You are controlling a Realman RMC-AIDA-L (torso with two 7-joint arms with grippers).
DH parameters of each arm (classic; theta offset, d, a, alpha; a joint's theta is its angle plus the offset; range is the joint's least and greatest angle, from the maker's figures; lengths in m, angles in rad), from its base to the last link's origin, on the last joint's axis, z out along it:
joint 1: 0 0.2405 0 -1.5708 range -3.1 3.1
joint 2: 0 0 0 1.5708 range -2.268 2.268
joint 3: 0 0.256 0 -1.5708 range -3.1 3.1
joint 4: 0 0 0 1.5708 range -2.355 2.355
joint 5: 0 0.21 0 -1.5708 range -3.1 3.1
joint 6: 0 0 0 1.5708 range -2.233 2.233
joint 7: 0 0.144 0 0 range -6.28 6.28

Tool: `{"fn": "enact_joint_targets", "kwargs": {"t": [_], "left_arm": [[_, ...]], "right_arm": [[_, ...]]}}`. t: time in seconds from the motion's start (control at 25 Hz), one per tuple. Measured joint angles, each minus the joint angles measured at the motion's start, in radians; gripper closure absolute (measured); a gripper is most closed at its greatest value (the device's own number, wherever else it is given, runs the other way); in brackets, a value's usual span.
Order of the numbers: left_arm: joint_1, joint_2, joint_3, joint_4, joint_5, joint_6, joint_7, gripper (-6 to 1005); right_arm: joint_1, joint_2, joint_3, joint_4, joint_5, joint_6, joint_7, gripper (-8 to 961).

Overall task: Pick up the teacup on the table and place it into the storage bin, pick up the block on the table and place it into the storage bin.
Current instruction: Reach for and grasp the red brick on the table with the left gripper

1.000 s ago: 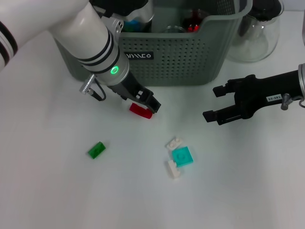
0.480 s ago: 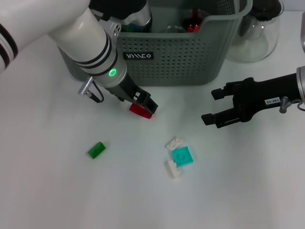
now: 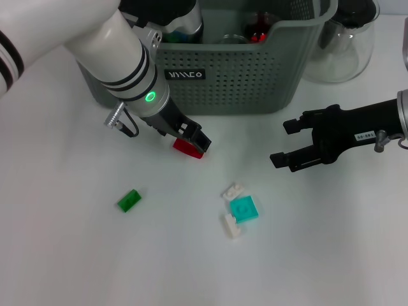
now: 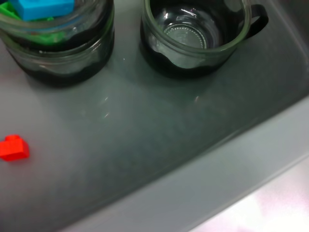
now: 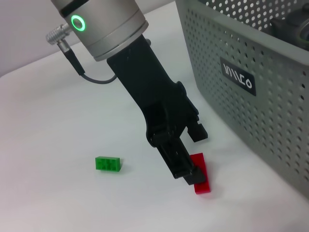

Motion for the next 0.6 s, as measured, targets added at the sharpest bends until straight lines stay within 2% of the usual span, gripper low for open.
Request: {"fn": "enact_joint_targets", "kwargs": {"t": [0.6], "left_arm": [[0.004,0.000,0.003,0.000,0.001,-0.008,0.000,153]], "right_arm": [[-0.004,0.000,0.005,0.002,0.000,0.002,-0.008,13]]}}
